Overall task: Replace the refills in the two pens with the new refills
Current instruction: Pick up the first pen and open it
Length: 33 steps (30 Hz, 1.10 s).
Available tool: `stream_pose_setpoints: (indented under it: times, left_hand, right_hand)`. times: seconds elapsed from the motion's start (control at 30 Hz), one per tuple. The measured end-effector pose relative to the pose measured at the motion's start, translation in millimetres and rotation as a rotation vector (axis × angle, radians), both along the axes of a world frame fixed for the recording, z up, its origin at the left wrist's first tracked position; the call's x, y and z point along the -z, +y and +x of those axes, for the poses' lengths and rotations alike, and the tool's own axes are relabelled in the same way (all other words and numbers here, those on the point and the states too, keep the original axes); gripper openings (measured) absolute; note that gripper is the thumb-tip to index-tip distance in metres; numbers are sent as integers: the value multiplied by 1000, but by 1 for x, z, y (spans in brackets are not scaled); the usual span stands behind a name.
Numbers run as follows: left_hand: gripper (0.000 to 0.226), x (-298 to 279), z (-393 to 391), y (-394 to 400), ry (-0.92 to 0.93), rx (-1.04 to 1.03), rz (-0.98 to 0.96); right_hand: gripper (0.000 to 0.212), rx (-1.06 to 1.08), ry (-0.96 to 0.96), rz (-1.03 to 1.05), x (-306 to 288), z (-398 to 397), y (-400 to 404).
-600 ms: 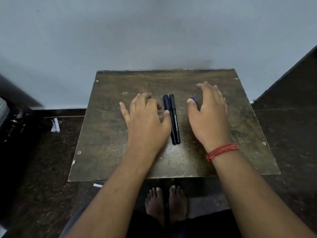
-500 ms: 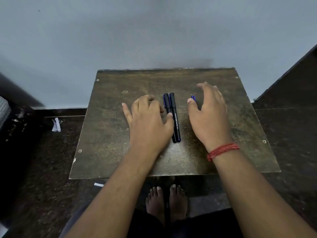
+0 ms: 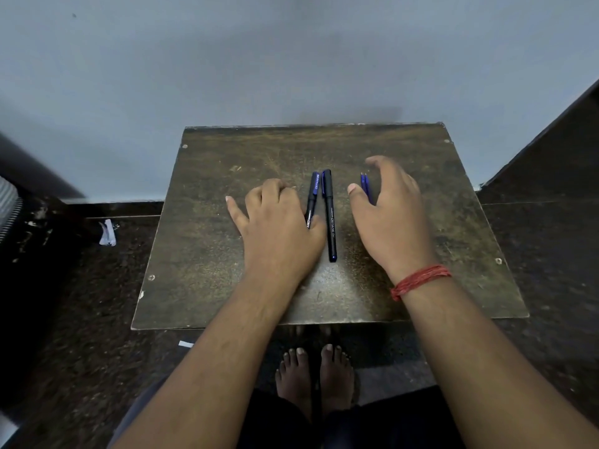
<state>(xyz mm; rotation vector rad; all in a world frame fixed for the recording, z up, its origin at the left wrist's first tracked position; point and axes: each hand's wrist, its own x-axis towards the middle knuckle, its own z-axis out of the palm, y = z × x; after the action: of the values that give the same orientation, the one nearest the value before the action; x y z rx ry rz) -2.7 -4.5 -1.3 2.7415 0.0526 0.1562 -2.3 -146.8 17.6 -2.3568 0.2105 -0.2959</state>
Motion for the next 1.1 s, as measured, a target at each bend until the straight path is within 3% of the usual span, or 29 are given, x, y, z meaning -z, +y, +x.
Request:
stream_pose_setpoints:
  times: [0.27,0.37,0.43,0.53,0.77,0.93,1.1]
  left_hand:
    - [26,2,3,7,-73,-74,-43]
    - [18,-5,1,4,-221,-33,-201]
    - [14,-13,-4,-2,-228,40,-332]
    - [14,-18,-11,-12,-157,192,-361]
    - [12,-11,-14,-19,-186,252,-469]
    - [9,-7,-12,-20,-143,214,-573]
    - [16,-11,-12,-22,-88,208,-561]
  right_hand:
    - [39,-5,-1,20,0,-1,1]
    - [31,11,-60,83,1,0,1]
    - [21,27,-84,199,-1,1,1]
    - [11,34,-54,490,-2,3,1]
    - [17,73,21,992,1,5,-1]
    - [11,52,36,1102,-3,2,0]
    - [17,118,68,1184,-5,2,2]
